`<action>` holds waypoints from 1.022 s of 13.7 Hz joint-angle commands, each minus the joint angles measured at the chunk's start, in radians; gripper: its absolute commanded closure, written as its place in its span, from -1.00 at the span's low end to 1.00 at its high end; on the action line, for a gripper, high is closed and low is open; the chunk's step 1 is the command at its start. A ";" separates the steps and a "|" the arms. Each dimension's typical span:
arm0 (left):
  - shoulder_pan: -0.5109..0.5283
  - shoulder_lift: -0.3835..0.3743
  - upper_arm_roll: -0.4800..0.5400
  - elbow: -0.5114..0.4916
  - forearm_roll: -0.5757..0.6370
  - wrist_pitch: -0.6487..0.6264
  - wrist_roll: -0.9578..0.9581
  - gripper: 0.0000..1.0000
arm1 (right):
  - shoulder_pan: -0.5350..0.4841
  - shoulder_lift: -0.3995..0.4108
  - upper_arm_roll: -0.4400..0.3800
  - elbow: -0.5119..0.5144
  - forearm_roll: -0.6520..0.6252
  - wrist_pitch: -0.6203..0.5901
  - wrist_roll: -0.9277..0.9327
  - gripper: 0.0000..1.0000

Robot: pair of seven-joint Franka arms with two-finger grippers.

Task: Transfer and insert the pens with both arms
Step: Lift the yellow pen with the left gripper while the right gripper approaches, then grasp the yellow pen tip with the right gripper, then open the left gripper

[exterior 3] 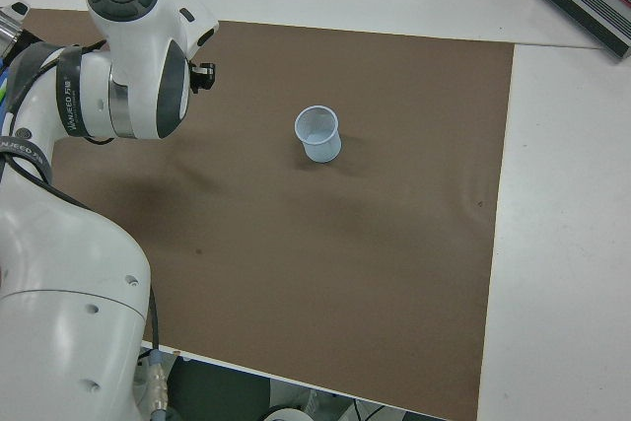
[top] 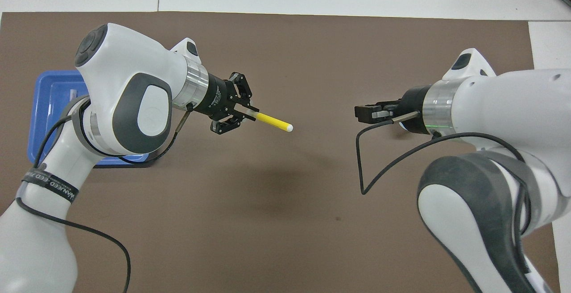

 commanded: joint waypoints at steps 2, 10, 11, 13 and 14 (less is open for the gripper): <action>-0.020 -0.025 0.014 -0.036 -0.037 0.038 -0.087 1.00 | 0.048 0.049 0.010 0.033 0.028 0.062 -0.037 -0.13; -0.115 -0.025 0.011 -0.066 -0.041 0.154 -0.362 1.00 | 0.060 0.057 0.055 0.054 0.025 0.073 -0.012 -0.13; -0.115 -0.025 0.010 -0.066 -0.042 0.151 -0.362 1.00 | 0.060 0.057 0.056 0.054 0.015 0.078 -0.020 -0.13; -0.115 -0.028 0.010 -0.071 -0.056 0.148 -0.360 1.00 | 0.059 0.054 0.055 0.045 0.009 0.078 -0.076 -0.13; -0.115 -0.031 0.010 -0.077 -0.056 0.147 -0.357 1.00 | 0.056 0.054 0.055 0.044 0.009 0.069 -0.119 -0.13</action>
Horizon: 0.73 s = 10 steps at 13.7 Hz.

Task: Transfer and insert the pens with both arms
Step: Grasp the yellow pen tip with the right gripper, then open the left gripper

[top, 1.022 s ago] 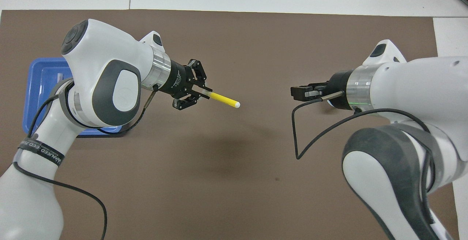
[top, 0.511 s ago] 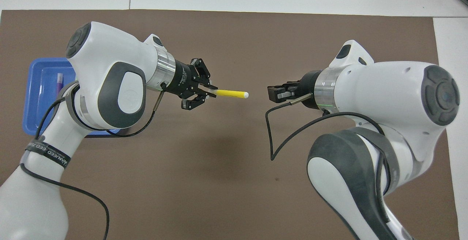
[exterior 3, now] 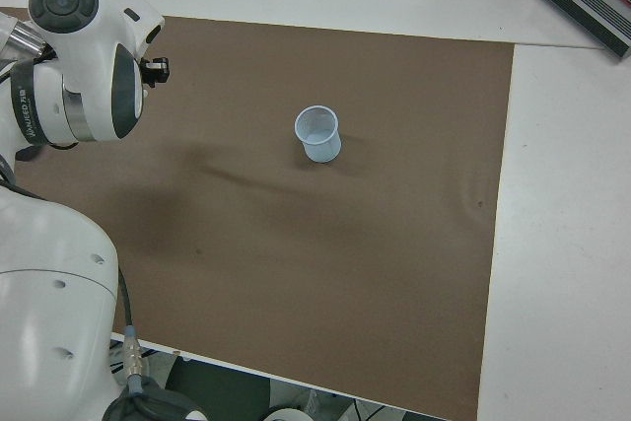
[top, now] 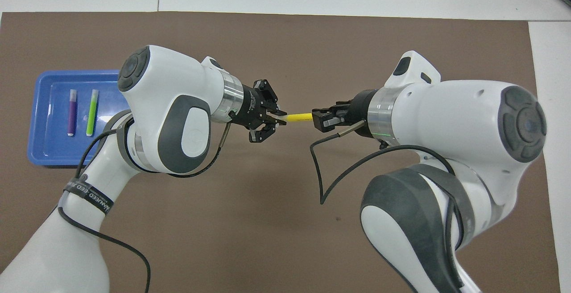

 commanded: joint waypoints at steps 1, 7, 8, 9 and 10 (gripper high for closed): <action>-0.004 -0.033 0.007 -0.042 -0.022 0.008 -0.003 1.00 | -0.012 0.008 0.001 0.001 0.007 0.004 -0.096 -0.13; -0.001 -0.033 0.004 -0.039 -0.048 -0.003 -0.003 1.00 | -0.006 0.033 0.001 0.000 0.007 0.033 -0.362 0.05; -0.003 -0.033 0.004 -0.039 -0.050 -0.003 -0.003 1.00 | -0.006 0.031 0.003 0.003 0.007 0.019 -0.434 0.05; -0.003 -0.033 0.004 -0.039 -0.048 -0.005 -0.003 1.00 | -0.006 0.031 0.003 0.003 0.007 0.018 -0.467 0.05; -0.003 -0.033 0.004 -0.039 -0.048 -0.005 -0.001 1.00 | -0.004 0.030 0.003 0.001 0.007 0.016 -0.472 0.05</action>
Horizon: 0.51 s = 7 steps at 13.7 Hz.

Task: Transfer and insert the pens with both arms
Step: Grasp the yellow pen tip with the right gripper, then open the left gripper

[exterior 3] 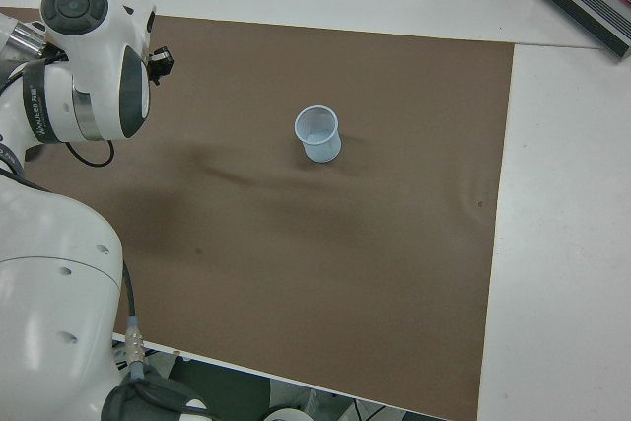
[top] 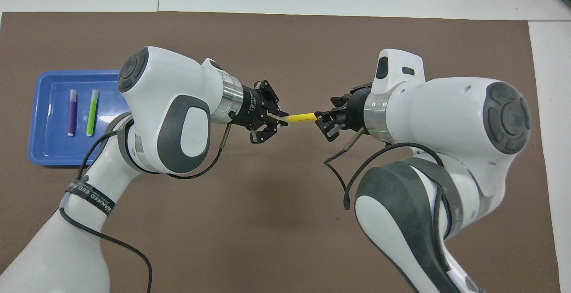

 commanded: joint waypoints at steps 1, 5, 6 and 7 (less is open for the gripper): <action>-0.003 -0.033 0.005 -0.033 -0.020 -0.002 -0.001 1.00 | -0.002 -0.001 0.004 0.002 0.007 -0.003 -0.059 0.05; -0.003 -0.033 0.005 -0.032 -0.020 -0.002 -0.001 1.00 | -0.002 -0.006 0.023 -0.001 0.007 -0.015 -0.060 0.10; -0.003 -0.034 0.005 -0.032 -0.020 -0.002 -0.001 1.00 | -0.002 -0.007 0.024 -0.004 0.007 -0.017 -0.066 0.13; -0.004 -0.036 0.005 -0.032 -0.020 -0.002 -0.001 1.00 | -0.004 -0.007 0.024 -0.004 0.007 -0.023 -0.091 0.14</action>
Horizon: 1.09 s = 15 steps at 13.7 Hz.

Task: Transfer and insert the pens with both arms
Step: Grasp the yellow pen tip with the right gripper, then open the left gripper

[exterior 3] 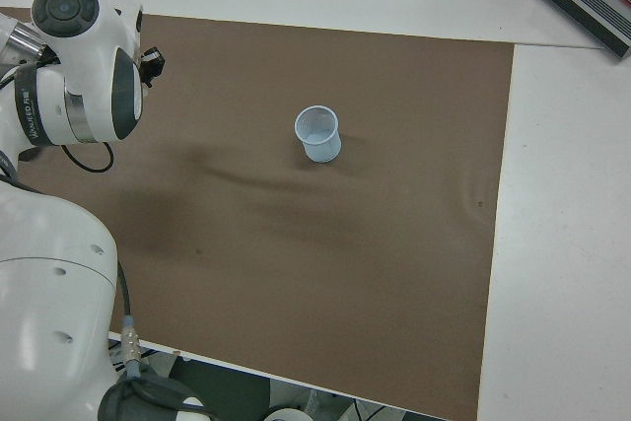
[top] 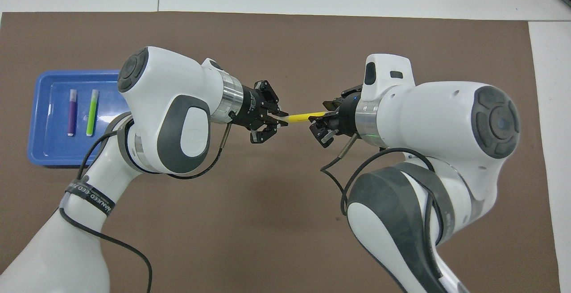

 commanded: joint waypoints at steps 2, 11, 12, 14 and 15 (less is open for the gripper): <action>-0.003 -0.036 0.005 -0.032 -0.020 -0.004 -0.001 1.00 | -0.012 -0.007 0.002 -0.004 0.007 -0.026 -0.085 0.19; -0.004 -0.036 0.005 -0.032 -0.020 -0.004 -0.001 1.00 | -0.009 0.005 0.002 -0.004 0.007 -0.027 -0.079 0.94; -0.003 -0.036 0.005 -0.032 -0.020 -0.005 -0.001 1.00 | -0.009 0.005 0.002 -0.004 0.007 -0.030 -0.078 1.00; -0.004 -0.036 0.006 -0.032 -0.020 -0.007 -0.001 1.00 | -0.011 0.005 0.002 -0.004 0.007 -0.030 -0.077 1.00; -0.004 -0.036 0.006 -0.032 -0.020 -0.008 -0.001 1.00 | -0.009 0.005 0.002 -0.004 0.007 -0.032 -0.076 1.00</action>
